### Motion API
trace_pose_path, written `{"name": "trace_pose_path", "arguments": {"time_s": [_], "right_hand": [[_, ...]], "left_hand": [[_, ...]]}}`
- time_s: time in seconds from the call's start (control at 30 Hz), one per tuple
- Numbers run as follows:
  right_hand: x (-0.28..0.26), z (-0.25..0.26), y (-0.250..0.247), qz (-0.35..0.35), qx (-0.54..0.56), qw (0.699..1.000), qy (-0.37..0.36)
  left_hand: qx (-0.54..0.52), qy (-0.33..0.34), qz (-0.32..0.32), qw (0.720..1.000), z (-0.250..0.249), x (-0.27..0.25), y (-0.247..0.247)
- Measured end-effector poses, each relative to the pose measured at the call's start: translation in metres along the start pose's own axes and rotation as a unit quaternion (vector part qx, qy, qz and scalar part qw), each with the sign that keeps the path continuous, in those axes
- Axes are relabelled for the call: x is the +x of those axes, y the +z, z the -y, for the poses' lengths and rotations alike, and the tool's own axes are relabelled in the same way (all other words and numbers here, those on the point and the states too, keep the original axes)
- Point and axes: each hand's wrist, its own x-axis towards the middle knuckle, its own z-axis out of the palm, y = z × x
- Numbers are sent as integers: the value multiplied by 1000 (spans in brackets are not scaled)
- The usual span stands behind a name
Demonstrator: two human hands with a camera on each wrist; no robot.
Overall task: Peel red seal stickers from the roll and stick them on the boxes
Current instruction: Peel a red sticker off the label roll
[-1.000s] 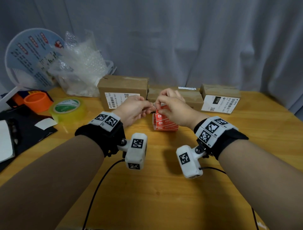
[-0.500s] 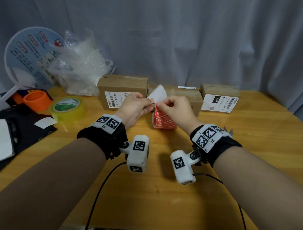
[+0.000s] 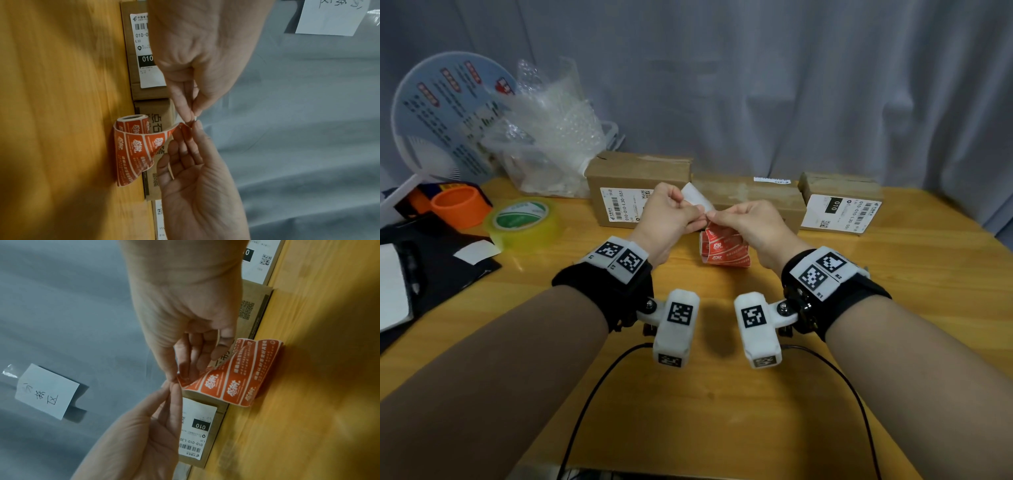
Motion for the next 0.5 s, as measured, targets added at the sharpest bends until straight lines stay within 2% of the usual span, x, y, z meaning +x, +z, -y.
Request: {"name": "trace_pose_path", "arguments": {"time_s": [0.37, 0.5], "right_hand": [[-3, 0, -7, 20, -27, 999, 14], [-2, 4, -11, 17, -41, 999, 18]], "left_hand": [[13, -4, 0, 1000, 5, 1, -1], [76, -14, -28, 997, 3, 2, -5]]}}
